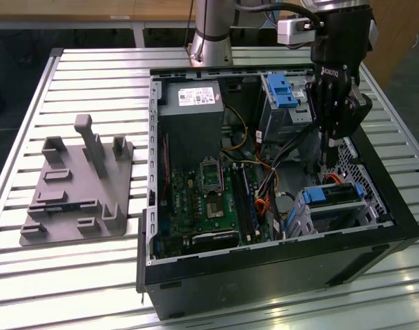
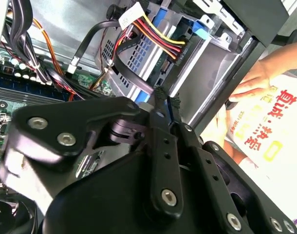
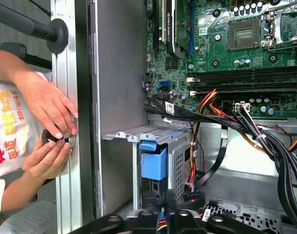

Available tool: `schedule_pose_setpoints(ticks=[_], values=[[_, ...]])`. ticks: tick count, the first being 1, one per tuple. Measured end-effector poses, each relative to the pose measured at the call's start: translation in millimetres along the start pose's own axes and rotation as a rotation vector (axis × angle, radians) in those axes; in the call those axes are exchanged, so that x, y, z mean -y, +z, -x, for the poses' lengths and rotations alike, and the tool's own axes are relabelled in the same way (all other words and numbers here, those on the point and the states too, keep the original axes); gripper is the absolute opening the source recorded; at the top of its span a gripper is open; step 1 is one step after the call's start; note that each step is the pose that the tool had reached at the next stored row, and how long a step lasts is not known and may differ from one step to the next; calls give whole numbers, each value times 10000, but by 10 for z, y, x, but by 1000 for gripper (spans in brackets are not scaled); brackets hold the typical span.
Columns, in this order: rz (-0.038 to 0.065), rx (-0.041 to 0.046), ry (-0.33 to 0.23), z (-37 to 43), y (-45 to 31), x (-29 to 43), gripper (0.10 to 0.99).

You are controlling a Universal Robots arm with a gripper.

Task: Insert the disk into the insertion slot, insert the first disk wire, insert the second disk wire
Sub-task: 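Insert the second disk wire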

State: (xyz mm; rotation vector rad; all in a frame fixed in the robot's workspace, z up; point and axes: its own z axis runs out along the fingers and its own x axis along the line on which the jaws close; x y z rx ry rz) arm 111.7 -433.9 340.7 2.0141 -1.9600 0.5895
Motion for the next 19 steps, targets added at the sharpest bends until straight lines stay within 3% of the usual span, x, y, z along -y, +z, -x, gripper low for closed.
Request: schedule_pose_setpoints(ticks=[2,12,14,19], values=[[0,0,0,2,4,1,149],[17,-4,-13,4,13,11,149],[164,3,-86,4,19,63,149],[677,31,-356,3,33,210,149]])
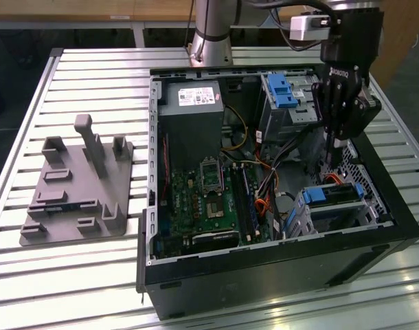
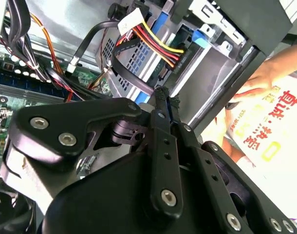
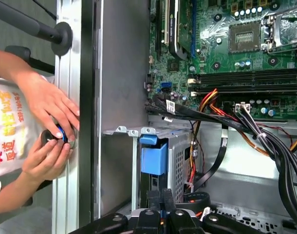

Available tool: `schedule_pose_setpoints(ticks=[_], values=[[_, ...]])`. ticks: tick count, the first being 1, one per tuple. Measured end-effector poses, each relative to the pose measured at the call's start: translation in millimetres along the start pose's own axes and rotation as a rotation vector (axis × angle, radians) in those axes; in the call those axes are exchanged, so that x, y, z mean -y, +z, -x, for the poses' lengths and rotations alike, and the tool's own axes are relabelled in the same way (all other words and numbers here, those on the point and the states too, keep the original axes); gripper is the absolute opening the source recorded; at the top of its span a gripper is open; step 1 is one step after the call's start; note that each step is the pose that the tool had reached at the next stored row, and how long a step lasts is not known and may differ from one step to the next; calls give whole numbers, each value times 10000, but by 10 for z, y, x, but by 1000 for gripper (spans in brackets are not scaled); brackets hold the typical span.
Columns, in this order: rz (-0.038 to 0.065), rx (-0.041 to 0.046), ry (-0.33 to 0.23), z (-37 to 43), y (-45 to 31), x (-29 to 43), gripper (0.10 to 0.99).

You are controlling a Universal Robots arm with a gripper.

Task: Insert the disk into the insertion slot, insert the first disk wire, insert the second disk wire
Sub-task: 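Insert the second disk wire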

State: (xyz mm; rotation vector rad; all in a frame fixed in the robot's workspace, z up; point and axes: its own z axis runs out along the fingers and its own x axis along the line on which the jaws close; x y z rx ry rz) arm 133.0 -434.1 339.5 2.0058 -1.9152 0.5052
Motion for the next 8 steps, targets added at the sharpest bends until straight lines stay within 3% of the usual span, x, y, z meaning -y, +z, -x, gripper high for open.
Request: schedule_pose_setpoints(ticks=[2,8], values=[[146,13,-76,-3,2,51,149],[150,290,-64,-74,43,53,149]])
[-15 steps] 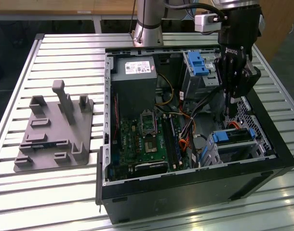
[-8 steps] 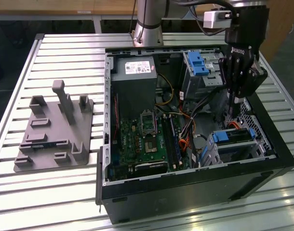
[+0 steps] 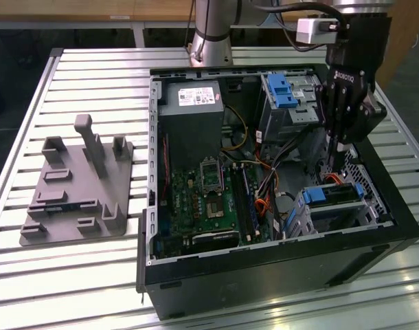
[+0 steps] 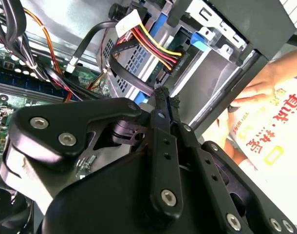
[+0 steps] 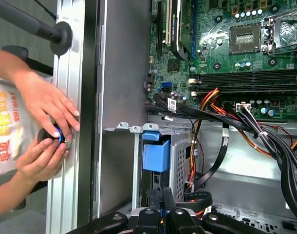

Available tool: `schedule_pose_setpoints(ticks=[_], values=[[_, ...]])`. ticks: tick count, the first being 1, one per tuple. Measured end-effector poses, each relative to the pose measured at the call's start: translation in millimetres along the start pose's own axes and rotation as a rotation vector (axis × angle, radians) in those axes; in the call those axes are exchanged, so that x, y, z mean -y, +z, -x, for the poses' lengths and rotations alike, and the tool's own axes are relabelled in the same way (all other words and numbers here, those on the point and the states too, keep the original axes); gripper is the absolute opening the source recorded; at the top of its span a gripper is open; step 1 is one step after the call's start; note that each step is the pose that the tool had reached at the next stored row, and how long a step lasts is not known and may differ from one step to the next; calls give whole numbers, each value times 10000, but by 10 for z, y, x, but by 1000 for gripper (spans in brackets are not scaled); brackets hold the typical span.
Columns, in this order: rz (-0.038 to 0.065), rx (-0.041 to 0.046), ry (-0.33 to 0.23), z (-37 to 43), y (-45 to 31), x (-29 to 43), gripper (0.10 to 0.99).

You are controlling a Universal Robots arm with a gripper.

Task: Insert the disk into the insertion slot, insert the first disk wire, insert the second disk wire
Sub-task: 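Insert the second disk wire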

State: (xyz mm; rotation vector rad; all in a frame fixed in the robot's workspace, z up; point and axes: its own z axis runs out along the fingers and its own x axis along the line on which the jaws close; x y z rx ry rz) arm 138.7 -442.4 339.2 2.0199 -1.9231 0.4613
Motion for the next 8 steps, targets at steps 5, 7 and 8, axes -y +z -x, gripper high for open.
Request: schedule_pose_setpoints(ticks=[5,7,8], values=[[20,282,72,-17,13,-1,149],[31,336,103,-30,19,-2,149],[36,347,115,-40,23,-2,149]])
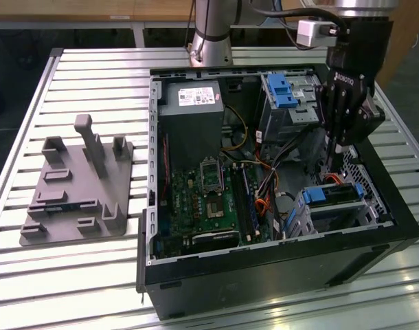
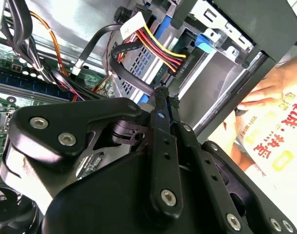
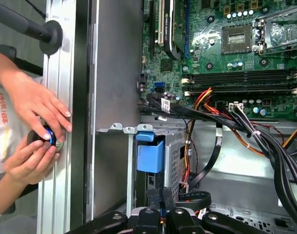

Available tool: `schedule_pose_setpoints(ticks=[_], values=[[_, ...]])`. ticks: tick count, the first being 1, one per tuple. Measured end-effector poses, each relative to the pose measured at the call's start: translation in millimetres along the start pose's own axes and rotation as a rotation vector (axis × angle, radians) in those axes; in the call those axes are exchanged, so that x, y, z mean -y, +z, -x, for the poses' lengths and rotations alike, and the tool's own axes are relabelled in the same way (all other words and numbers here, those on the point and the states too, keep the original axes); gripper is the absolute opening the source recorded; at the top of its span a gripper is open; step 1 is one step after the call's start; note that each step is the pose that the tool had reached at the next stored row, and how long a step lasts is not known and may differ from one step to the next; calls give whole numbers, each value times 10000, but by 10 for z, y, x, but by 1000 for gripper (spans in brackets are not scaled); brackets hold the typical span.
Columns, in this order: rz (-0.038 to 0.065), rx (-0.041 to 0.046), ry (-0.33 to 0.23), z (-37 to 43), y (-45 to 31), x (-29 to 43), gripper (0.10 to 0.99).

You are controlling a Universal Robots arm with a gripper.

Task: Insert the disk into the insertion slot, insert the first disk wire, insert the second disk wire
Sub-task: 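Insert the second disk wire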

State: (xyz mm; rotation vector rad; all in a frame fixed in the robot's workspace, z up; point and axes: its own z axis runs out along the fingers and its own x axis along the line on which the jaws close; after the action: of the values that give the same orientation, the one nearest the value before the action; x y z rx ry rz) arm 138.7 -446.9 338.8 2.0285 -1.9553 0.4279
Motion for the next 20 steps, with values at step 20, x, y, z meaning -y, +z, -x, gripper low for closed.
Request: schedule_pose_setpoints(ticks=[20], values=[[253,531,561,-60,27,62,149]])
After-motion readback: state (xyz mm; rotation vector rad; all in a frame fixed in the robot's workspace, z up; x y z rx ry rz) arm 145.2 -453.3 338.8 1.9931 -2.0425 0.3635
